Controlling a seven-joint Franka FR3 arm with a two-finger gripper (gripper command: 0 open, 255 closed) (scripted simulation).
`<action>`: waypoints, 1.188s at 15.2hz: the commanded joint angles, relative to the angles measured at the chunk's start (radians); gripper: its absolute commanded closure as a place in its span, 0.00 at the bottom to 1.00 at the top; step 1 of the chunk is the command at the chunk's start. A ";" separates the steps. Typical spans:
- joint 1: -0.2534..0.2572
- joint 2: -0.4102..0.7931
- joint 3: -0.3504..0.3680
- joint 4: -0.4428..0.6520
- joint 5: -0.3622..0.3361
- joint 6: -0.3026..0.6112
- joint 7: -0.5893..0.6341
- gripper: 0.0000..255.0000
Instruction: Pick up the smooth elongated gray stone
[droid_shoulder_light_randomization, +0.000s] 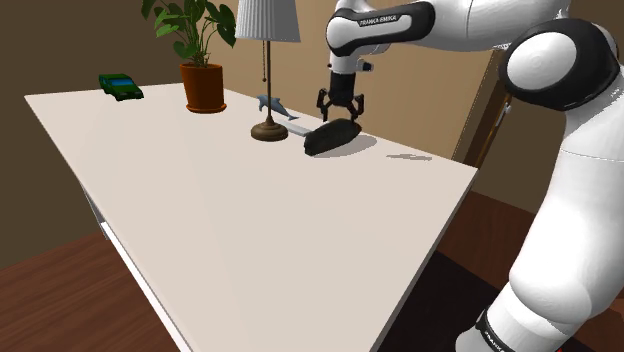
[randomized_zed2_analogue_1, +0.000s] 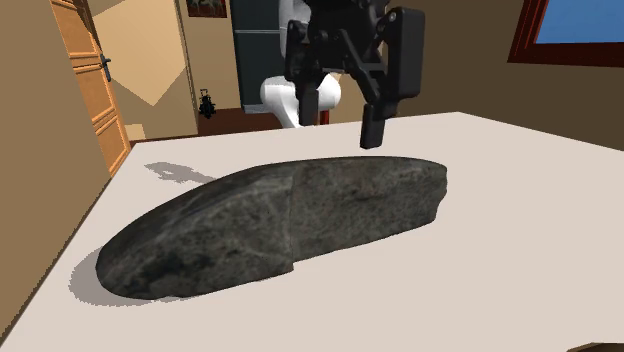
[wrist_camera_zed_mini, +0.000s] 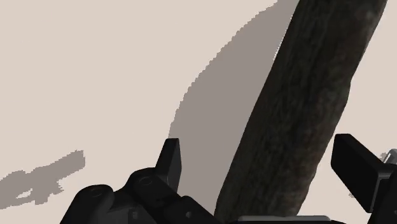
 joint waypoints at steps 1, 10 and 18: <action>-0.005 0.072 -0.015 0.092 -0.010 -0.012 0.047 0.00; -0.013 0.142 -0.034 0.112 -0.017 0.046 0.096 0.00; -0.013 0.141 -0.034 0.090 -0.018 0.067 0.097 1.00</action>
